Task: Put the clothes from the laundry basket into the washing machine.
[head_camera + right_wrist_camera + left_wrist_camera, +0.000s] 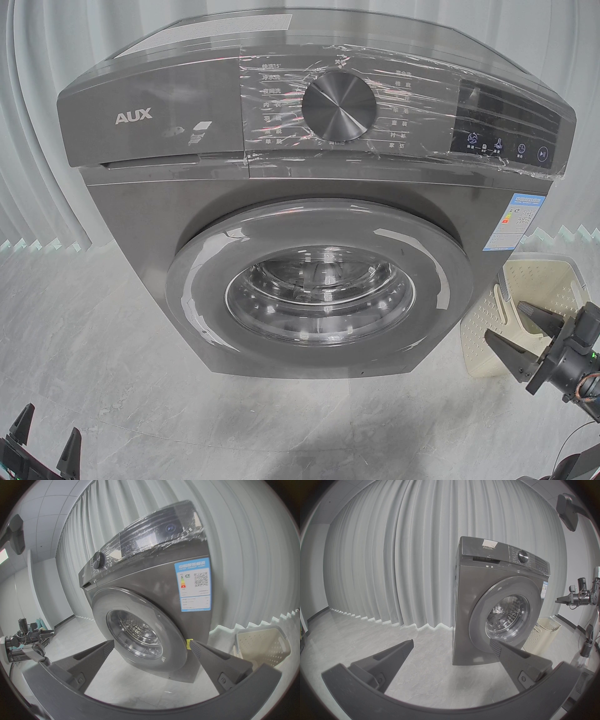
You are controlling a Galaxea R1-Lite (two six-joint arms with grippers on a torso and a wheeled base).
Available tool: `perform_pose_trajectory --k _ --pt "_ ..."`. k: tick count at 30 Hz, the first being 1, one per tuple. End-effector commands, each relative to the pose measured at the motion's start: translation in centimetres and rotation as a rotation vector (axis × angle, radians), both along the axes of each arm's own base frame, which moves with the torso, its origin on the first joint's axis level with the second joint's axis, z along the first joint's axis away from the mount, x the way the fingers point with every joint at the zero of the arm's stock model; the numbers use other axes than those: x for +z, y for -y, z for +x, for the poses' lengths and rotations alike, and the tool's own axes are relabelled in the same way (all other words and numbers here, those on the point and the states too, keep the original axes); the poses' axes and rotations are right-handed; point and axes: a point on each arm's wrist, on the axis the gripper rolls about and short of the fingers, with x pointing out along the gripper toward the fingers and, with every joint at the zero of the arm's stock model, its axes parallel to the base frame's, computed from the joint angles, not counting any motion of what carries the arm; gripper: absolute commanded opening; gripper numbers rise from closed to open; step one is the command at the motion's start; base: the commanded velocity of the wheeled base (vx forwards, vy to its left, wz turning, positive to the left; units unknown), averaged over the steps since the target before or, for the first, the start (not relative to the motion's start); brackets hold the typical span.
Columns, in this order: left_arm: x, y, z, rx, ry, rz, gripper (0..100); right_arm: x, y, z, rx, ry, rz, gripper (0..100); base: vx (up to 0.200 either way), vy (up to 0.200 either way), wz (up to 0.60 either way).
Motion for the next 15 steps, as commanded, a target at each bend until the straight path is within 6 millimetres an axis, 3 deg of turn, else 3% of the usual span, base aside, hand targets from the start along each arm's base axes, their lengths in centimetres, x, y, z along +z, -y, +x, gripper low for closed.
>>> perform_pose_trajectory --k 1,15 --pt "-0.5 0.0 0.0 0.000 -0.001 -0.001 100 1.0 2.3 -3.1 -0.049 0.103 0.023 100 0.000 0.000 0.00" --pt "-0.5 0.0 0.0 0.000 -0.001 -0.001 100 -0.1 4.4 -6.1 -0.163 0.179 -0.001 100 0.000 0.000 0.00"
